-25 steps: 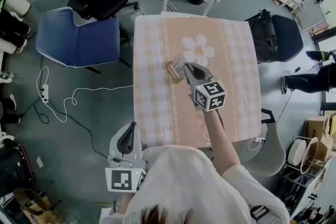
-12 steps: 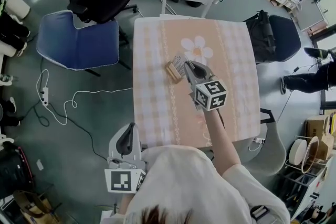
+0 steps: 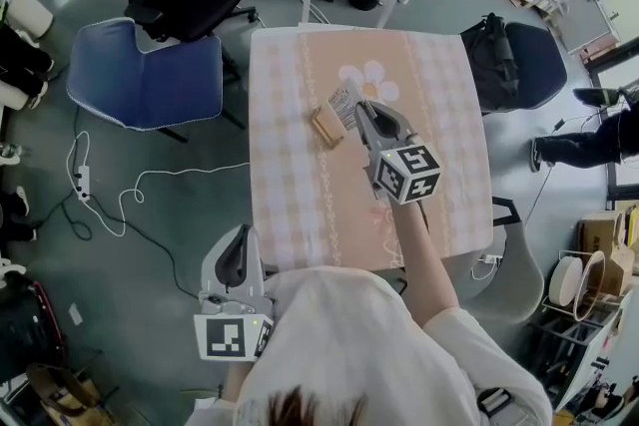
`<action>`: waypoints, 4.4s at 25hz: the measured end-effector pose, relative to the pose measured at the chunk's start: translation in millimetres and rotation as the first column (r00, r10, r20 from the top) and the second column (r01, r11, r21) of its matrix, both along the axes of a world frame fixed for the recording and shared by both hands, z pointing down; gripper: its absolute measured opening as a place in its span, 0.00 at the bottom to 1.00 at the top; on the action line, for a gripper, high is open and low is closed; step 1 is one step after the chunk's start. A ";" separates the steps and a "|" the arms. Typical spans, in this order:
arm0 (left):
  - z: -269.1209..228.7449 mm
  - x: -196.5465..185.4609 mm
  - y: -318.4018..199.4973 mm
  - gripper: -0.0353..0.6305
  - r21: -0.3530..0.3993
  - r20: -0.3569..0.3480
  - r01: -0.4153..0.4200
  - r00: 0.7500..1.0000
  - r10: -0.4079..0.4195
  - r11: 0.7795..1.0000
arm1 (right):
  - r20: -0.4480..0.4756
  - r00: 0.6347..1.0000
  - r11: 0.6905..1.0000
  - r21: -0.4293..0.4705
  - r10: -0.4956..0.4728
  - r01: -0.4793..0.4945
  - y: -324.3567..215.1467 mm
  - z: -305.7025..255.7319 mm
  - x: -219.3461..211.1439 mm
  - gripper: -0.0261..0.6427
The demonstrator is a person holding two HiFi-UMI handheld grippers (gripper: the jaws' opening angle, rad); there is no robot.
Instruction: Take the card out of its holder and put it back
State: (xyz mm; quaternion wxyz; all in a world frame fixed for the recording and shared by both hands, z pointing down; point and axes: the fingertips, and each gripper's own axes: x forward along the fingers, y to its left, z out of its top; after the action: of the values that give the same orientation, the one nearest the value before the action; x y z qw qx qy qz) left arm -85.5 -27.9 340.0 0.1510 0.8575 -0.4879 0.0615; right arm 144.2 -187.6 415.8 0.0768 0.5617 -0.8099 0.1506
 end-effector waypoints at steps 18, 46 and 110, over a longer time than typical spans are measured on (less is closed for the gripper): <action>-14.7 -17.4 -0.1 0.05 0.074 0.041 -0.060 0.998 0.057 0.995 | 0.066 0.991 0.960 0.250 0.114 -0.127 105.2 -129.2 7.7 0.06; -13.3 -2.9 20.6 0.05 0.073 0.028 -0.180 0.983 0.179 0.981 | 0.047 0.989 0.980 0.143 0.137 -0.142 241.9 -89.7 -29.1 0.06; -13.6 -2.0 20.5 0.05 0.051 0.024 -0.180 0.984 0.179 0.982 | 0.002 0.991 0.990 0.038 0.134 -0.134 259.7 -62.5 -33.8 0.06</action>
State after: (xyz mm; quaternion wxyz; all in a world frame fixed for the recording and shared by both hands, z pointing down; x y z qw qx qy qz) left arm -87.6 -7.4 326.4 0.1174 0.9010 -0.4116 0.0704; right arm 110.3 72.1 353.3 0.0560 0.6162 -0.7730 0.1397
